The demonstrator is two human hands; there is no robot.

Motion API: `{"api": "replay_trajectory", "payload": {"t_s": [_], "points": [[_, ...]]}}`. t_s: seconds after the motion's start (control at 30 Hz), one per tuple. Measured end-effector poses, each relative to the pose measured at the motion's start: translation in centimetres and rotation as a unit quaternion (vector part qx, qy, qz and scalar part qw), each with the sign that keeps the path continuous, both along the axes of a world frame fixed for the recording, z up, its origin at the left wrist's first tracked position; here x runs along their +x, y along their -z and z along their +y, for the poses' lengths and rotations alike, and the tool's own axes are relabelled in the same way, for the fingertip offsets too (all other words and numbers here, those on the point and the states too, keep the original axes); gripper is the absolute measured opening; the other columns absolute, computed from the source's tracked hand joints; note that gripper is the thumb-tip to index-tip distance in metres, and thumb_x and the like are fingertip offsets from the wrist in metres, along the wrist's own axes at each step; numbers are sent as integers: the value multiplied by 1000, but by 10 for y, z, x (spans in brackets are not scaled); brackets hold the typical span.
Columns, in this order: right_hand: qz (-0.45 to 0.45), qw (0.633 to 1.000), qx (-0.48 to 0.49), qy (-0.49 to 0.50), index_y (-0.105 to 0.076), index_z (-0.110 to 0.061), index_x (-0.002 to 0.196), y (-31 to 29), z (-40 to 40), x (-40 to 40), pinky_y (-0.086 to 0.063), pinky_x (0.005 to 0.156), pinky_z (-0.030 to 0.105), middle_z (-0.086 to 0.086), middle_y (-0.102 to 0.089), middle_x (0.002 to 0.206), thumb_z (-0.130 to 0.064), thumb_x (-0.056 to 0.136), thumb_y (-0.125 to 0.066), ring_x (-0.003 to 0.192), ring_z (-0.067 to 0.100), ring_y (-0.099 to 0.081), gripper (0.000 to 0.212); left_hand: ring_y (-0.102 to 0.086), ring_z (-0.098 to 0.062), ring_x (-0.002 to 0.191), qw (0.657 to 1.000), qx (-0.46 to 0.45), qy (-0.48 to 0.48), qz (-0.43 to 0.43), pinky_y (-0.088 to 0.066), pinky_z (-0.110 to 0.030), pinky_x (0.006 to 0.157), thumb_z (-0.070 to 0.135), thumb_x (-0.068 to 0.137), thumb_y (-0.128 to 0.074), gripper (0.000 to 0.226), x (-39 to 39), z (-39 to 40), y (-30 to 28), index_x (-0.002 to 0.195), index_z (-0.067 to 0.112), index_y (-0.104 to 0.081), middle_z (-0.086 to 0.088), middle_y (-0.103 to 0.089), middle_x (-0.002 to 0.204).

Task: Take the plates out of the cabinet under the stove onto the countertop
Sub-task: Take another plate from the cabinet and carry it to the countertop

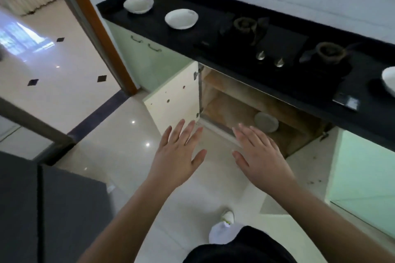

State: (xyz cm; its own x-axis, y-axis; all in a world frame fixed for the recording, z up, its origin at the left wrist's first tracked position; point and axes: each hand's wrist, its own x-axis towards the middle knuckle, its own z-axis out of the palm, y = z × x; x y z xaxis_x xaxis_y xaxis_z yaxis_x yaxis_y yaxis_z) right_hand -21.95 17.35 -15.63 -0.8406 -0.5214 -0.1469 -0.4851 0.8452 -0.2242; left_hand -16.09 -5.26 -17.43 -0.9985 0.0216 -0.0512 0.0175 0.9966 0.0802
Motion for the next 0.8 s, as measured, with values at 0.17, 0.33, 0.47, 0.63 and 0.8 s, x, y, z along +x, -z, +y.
{"api": "replay_trajectory", "payload": {"t_s": [0.17, 0.33, 0.47, 0.63, 0.8], "points": [[14, 998, -28, 53, -15, -26, 154, 1, 27, -44, -11, 118, 36, -6, -19, 161, -50, 100, -26, 148, 17, -12, 60, -16, -22, 151, 998, -13, 55, 7, -9, -42, 120, 55, 100, -11, 64, -64, 25, -16, 153, 26, -31, 0, -29, 161], [24, 996, -26, 78, -12, -28, 153, 6, 42, -88, -2, 115, 32, -6, -16, 162, -52, 100, -26, 148, 17, -11, 60, -23, -24, 149, 997, -20, 76, -1, -17, -44, 119, 52, 101, -17, 61, -112, 33, -15, 151, 24, -37, -2, -36, 158], [25, 994, -32, 103, -13, -27, 154, 7, 41, -112, -8, 118, 36, -5, -17, 162, -52, 99, -28, 148, 19, -12, 62, -18, -22, 150, 995, -12, 101, -14, -11, -43, 120, 55, 100, -11, 64, -142, 34, -10, 153, 25, -33, -1, -31, 160], [9, 990, -15, 141, -12, -26, 154, 19, 29, -130, -9, 119, 36, -4, -15, 162, -53, 99, -27, 148, 20, -11, 63, -8, -21, 152, 989, 0, 143, -29, -2, -39, 120, 56, 98, -6, 67, -183, 20, 4, 155, 26, -24, 1, -22, 164], [16, 975, 3, 220, -21, -21, 154, 28, 10, -144, -17, 118, 40, 0, -24, 160, -50, 99, -35, 146, 22, -21, 64, -5, -21, 152, 982, -15, 184, -43, -4, -42, 121, 60, 96, -2, 71, -224, -11, 17, 156, 27, -20, 1, -17, 165]]}}
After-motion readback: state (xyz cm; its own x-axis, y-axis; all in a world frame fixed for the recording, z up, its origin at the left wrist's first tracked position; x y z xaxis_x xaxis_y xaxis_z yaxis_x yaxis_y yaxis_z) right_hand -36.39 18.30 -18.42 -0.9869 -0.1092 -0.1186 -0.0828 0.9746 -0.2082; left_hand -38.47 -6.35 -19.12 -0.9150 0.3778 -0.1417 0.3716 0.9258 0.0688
